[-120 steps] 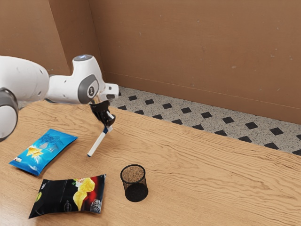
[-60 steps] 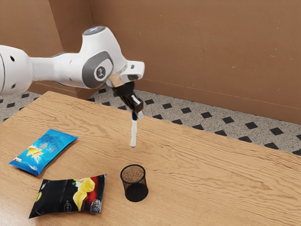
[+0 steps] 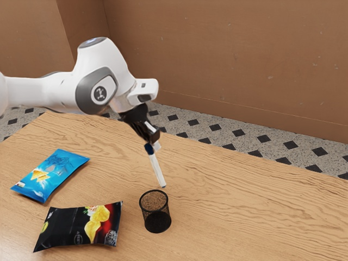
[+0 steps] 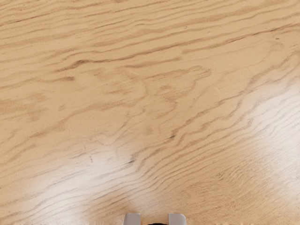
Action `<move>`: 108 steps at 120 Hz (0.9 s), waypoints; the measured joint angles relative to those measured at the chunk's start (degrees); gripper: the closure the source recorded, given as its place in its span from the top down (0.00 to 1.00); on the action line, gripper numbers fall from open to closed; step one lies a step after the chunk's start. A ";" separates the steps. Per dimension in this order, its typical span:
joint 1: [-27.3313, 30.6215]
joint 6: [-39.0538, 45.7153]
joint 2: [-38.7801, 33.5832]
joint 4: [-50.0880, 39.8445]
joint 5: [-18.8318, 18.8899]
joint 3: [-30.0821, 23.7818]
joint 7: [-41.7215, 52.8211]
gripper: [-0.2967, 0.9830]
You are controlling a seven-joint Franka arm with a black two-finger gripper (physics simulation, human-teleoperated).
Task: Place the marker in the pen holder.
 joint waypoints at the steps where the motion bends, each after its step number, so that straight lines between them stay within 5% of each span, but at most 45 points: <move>1: 0.01 -0.06 -0.18 -0.05 -0.04 -0.06 -0.04 0.15; 42: -0.23 -3.26 -7.36 -4.52 -0.68 -1.71 -1.79 0.15; 108: 0.18 -4.93 -7.30 -6.45 -0.71 -0.86 -2.93 0.16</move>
